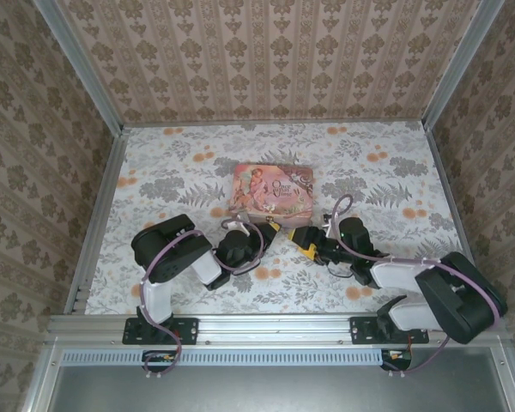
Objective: Unlock a padlock with a key
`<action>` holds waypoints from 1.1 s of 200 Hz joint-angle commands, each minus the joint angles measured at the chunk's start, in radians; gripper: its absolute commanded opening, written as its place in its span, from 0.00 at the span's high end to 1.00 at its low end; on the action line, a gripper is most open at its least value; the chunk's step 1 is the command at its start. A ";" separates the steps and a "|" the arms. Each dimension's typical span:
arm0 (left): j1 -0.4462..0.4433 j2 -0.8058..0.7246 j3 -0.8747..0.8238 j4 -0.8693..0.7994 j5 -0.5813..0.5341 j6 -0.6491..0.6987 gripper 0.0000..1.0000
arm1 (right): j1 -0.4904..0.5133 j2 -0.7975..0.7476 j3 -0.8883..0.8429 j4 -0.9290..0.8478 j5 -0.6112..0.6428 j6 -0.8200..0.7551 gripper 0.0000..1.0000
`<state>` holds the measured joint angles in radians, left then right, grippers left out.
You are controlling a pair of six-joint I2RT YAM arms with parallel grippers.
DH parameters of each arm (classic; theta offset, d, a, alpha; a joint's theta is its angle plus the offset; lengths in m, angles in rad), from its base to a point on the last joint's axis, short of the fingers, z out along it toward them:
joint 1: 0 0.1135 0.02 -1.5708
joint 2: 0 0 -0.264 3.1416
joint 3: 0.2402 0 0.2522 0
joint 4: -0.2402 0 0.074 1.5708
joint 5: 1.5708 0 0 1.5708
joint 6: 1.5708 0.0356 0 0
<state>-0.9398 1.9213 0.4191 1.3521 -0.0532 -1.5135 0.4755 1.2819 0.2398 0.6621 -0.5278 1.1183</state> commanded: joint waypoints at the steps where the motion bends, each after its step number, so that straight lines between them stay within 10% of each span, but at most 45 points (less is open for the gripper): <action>1: 0.010 -0.001 -0.022 -0.042 0.022 0.021 1.00 | -0.006 -0.070 0.037 -0.202 0.038 -0.124 0.18; 129: 0.037 0.026 -0.003 -0.046 0.098 0.009 1.00 | 0.136 -0.182 0.332 -0.771 0.365 -0.602 0.23; 220: 0.042 0.035 -0.009 -0.047 0.118 -0.011 1.00 | 0.300 -0.090 0.383 -0.804 0.600 -0.841 0.33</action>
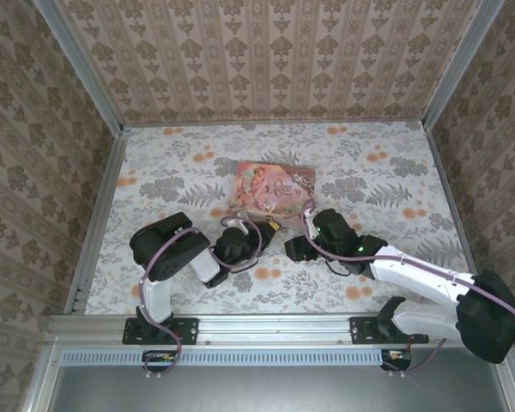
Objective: Unlock a padlock with a key
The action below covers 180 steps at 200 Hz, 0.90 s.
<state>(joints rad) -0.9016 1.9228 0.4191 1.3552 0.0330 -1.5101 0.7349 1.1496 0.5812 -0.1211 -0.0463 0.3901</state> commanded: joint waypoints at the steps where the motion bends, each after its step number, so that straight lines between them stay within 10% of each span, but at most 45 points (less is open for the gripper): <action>1: 0.005 0.035 -0.009 -0.050 0.032 -0.014 1.00 | 0.043 0.045 0.041 -0.019 0.122 -0.115 0.33; 180: -0.008 0.021 -0.002 -0.054 0.076 -0.049 1.00 | 0.153 0.380 0.036 0.333 0.485 -0.349 0.49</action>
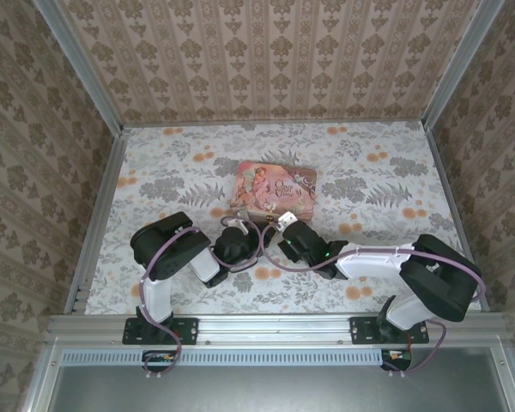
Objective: Unlock a padlock with a key
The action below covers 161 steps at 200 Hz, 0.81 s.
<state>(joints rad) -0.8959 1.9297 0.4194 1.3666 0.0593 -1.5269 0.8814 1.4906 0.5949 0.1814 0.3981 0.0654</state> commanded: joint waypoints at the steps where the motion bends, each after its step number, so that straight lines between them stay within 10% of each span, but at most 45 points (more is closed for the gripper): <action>1: -0.013 0.014 -0.002 -0.066 0.050 -0.032 1.00 | 0.007 0.041 0.023 0.031 0.040 -0.025 0.49; 161: -0.020 0.041 -0.007 -0.066 0.057 -0.041 1.00 | -0.014 0.171 0.153 0.015 0.074 -0.073 0.76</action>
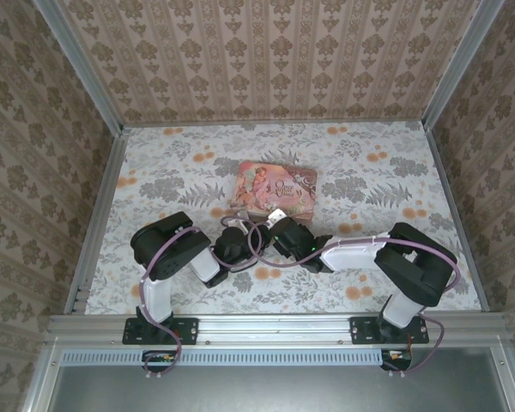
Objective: Unlock a padlock with a key
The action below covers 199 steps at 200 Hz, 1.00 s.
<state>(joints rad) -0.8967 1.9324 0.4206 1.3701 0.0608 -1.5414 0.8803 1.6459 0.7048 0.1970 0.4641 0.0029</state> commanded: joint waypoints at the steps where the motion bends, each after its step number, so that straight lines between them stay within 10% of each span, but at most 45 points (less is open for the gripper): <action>1: -0.019 0.039 -0.008 -0.069 0.056 -0.026 1.00 | -0.014 0.015 0.043 -0.001 0.006 -0.011 0.76; 46: -0.019 0.052 -0.006 -0.068 0.056 -0.029 1.00 | -0.035 -0.020 0.042 -0.016 -0.071 0.006 1.00; 109: -0.019 0.060 -0.007 -0.068 0.051 -0.028 1.00 | -0.169 -0.118 -0.005 -0.001 -0.585 0.116 1.00; 144: -0.019 0.056 -0.009 -0.068 0.047 -0.027 1.00 | -0.211 -0.149 -0.017 0.000 -0.637 0.164 1.00; 172: -0.015 0.060 -0.011 -0.068 0.043 -0.028 1.00 | -0.226 -0.191 -0.034 -0.030 -0.626 0.181 0.59; 199: -0.006 0.061 -0.014 -0.068 0.042 -0.028 1.00 | -0.230 -0.280 -0.067 -0.085 -0.605 0.204 0.50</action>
<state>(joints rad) -0.9066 1.9533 0.4252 1.3960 0.0830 -1.5543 0.6567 1.4643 0.6582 0.1143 -0.1169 0.1612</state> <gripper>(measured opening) 0.053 0.489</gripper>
